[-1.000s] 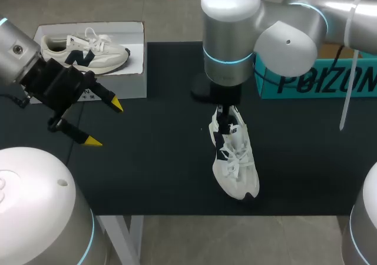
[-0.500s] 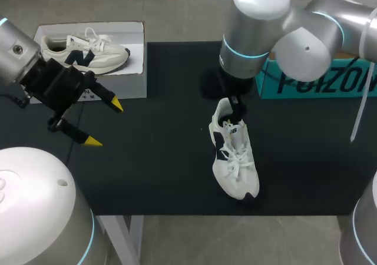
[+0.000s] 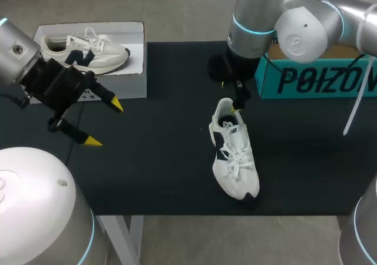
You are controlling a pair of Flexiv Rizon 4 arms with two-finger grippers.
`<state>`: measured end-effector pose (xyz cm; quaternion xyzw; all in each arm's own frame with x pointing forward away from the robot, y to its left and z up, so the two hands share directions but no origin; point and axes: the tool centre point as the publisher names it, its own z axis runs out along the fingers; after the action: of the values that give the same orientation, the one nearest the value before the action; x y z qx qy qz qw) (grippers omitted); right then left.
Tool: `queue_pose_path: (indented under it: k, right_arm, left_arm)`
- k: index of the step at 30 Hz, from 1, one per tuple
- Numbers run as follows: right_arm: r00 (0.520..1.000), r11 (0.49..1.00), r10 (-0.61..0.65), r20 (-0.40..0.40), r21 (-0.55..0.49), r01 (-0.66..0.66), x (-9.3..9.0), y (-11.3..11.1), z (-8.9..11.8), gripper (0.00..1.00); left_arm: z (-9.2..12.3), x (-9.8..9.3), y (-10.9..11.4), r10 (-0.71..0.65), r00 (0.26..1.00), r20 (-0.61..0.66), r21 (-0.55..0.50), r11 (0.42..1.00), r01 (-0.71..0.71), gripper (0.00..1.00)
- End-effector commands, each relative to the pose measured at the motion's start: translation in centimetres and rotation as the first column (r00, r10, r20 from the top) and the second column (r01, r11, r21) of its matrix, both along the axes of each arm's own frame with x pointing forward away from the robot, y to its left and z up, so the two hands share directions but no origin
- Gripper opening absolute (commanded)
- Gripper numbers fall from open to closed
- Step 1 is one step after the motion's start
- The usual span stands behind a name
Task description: Take the shoe out of the shoebox, open the shoe tongue, remove and reinsert the insole, then place the shoe into the shoebox
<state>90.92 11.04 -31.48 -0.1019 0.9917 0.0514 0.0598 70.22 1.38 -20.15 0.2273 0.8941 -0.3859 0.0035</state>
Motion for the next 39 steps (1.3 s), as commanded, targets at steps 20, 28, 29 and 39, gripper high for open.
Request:
queue_pose_path:
  k: [20, 28, 29, 39]
  right_arm:
    - [0.992, 0.995, -0.103, -0.079, -0.026, 0.101, 1.2, 0.9, -4.6, 1.0]
    - [0.99, 0.993, -0.116, -0.081, -0.031, 0.113, 1.8, 1.2, -5.0, 1.0]
    - [0.99, 0.993, -0.116, -0.08, -0.032, 0.114, 1.8, 1.2, -5.0, 1.0]
    - [0.988, 0.99, -0.134, -0.073, -0.05, 0.131, 2.2, 0.8, -4.8, 1.0]
  left_arm:
    - [0.0, 0.0, 0.0, -0.001, 1.0, 0.0, 0.003, 1.0, 0.001, 1.0]
    - [0.0, 0.0, 0.0, -0.001, 1.0, 0.0, 0.003, 1.0, 0.001, 1.0]
    - [0.0, 0.0, 0.0, -0.001, 1.0, 0.0, 0.003, 1.0, 0.001, 1.0]
    - [0.0, 0.0, 0.0, -0.001, 1.0, 0.0, 0.003, 1.0, 0.001, 1.0]
